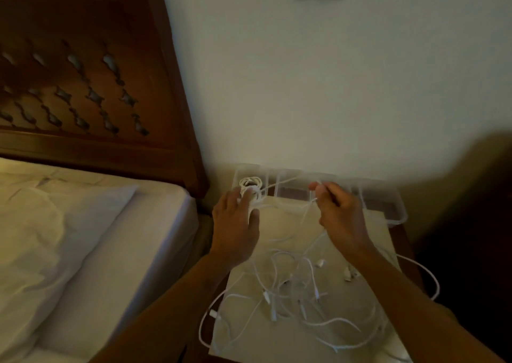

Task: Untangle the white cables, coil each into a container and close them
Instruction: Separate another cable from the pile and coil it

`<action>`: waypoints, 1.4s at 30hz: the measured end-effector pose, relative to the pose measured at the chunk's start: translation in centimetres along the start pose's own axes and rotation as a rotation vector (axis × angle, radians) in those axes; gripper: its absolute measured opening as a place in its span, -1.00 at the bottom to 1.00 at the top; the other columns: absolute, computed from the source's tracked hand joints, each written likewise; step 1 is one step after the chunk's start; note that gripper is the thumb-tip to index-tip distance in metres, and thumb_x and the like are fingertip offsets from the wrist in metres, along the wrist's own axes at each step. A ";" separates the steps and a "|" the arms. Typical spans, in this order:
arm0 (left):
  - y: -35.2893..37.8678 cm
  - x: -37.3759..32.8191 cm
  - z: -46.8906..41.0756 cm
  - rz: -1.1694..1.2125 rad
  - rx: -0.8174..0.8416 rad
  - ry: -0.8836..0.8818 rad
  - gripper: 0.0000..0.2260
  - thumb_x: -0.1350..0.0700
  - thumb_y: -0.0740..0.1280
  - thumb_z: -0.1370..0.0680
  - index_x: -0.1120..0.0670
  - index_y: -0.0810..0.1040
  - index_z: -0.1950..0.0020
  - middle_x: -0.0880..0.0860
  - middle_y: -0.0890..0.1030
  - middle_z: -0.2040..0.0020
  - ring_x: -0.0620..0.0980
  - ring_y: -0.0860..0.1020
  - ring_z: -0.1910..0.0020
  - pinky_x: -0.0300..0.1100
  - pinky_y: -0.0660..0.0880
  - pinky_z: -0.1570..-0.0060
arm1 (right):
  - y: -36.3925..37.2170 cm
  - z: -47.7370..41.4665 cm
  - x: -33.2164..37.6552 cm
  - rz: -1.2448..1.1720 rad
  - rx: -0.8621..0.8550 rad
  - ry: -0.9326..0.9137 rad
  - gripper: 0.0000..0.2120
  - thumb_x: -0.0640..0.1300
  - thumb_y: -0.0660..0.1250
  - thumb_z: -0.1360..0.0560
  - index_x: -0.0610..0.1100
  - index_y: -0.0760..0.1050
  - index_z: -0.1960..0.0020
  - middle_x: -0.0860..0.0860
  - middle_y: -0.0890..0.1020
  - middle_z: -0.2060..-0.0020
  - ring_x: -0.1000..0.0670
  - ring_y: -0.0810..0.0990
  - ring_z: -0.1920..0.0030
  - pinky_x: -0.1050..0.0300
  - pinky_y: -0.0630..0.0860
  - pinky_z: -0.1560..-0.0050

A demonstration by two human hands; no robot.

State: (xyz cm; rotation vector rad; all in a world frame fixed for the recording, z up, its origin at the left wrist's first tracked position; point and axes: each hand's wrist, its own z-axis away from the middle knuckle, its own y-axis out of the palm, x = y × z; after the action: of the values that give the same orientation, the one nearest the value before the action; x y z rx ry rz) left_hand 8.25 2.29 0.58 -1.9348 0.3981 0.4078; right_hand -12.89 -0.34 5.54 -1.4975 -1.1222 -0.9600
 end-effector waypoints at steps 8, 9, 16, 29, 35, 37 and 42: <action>-6.8 -11.5 2.2 0.549 0.077 0.067 -0.37 -0.30 0.32 -0.58 -0.14 0.23 -0.58 -0.15 0.38 -0.47 -0.21 0.38 -0.41 -0.15 0.37 -0.38 | -6.1 1.9 12.4 -0.274 0.010 -0.080 -0.72 -0.07 0.12 -0.73 0.02 0.62 -0.16 0.03 0.43 0.40 0.09 0.37 0.42 0.24 0.39 0.42; -7.0 -12.2 2.7 0.630 0.113 0.004 -0.29 -0.22 0.40 -0.57 -0.16 0.12 -0.62 -0.13 0.41 -0.45 -0.20 0.41 -0.38 -0.15 0.38 -0.35 | -6.8 2.3 13.5 -0.300 0.011 -0.086 -0.71 -0.07 0.12 -0.73 0.01 0.62 -0.16 0.01 0.43 0.39 0.08 0.36 0.42 0.24 0.39 0.41; -9.1 -14.7 5.2 0.539 -0.317 0.038 -0.58 -0.07 0.31 -0.65 0.01 0.39 -0.48 -0.05 0.46 -0.28 -0.08 0.45 -0.28 -0.19 0.41 -0.27 | -9.8 3.1 16.4 -0.535 -0.066 -0.008 -0.71 -0.11 0.11 -0.74 -0.10 0.61 -0.17 -0.02 0.39 0.38 0.07 0.30 0.40 0.16 0.30 0.36; -12.2 -17.9 3.2 1.463 0.241 -0.241 -0.65 0.08 0.18 -0.73 0.20 0.65 0.09 0.11 0.53 0.36 0.05 0.55 0.34 -0.09 0.50 0.26 | -11.1 3.6 15.5 -0.140 0.101 0.253 -0.61 0.06 0.13 -0.71 -0.25 0.48 -0.27 -0.19 0.66 -0.10 -0.14 0.66 -0.08 -0.14 0.62 -0.15; -14.7 -19.0 0.4 1.657 0.373 -0.336 -0.72 0.06 0.16 -0.73 0.18 0.53 0.05 -0.03 0.27 0.47 -0.08 0.26 0.48 -0.19 0.28 0.42 | -7.7 11.9 10.0 0.207 0.291 -0.112 -0.88 0.08 0.39 -0.58 0.21 0.56 -0.11 0.19 0.67 0.03 0.24 0.62 -0.03 0.22 0.59 -0.04; -15.5 -19.5 -0.1 1.668 0.433 -0.335 -0.73 0.08 0.14 -0.74 0.17 0.53 0.04 -0.04 0.27 0.48 -0.10 0.24 0.50 -0.21 0.26 0.43 | -6.7 12.8 8.0 0.251 0.309 -0.150 -0.88 0.04 0.41 -0.57 0.20 0.56 -0.09 0.17 0.67 0.08 0.25 0.62 0.02 0.31 0.58 0.02; -18.5 -19.9 -2.0 1.656 0.448 -0.313 -0.74 0.10 0.13 -0.74 0.16 0.53 0.03 -0.06 0.29 0.49 -0.13 0.24 0.53 -0.24 0.26 0.50 | -6.4 11.5 4.9 0.265 0.280 -0.097 -0.77 -0.09 0.27 -0.66 0.03 0.59 0.14 0.06 0.65 0.25 0.14 0.61 0.20 0.33 0.50 0.17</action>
State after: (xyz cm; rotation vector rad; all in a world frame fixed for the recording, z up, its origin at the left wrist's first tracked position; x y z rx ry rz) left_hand -0.76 9.16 25.34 -0.6888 1.6626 1.4574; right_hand -17.46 12.29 9.51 -1.4292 -1.0466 -0.5305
